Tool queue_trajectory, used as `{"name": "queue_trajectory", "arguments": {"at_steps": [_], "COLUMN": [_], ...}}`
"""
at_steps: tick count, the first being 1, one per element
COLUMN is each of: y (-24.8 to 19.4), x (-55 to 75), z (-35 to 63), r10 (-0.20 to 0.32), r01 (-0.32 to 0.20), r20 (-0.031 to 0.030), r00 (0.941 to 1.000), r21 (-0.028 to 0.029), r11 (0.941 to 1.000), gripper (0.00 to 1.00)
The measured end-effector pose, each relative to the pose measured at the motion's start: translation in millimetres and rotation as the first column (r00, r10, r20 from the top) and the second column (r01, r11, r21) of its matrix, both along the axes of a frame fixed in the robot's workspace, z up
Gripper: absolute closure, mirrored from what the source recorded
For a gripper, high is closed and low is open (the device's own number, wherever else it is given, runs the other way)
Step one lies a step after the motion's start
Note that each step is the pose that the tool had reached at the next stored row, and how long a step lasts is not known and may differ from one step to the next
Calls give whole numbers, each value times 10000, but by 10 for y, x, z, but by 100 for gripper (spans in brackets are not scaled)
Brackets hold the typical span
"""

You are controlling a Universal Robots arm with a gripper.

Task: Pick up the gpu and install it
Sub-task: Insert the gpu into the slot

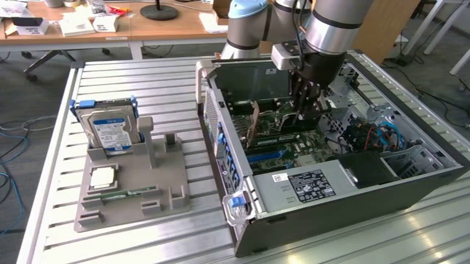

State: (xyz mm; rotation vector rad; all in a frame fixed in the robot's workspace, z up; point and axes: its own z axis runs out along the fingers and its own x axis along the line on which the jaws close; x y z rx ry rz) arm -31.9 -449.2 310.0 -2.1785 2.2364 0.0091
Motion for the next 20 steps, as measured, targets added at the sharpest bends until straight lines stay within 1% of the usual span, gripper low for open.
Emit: {"name": "queue_trajectory", "arguments": {"at_steps": [5, 14, 20], "y": [-1, 0, 0], "x": [-2, -2, -9], "z": [-7, -104, -110], "r10": [1, 0, -2], "r01": [-1, 0, 2], "r20": [1, 1, 1], "r00": [10000, 10000, 10000], "r21": [1, 0, -1], "r11": [10000, 10000, 10000], "gripper": [74, 74, 74]}}
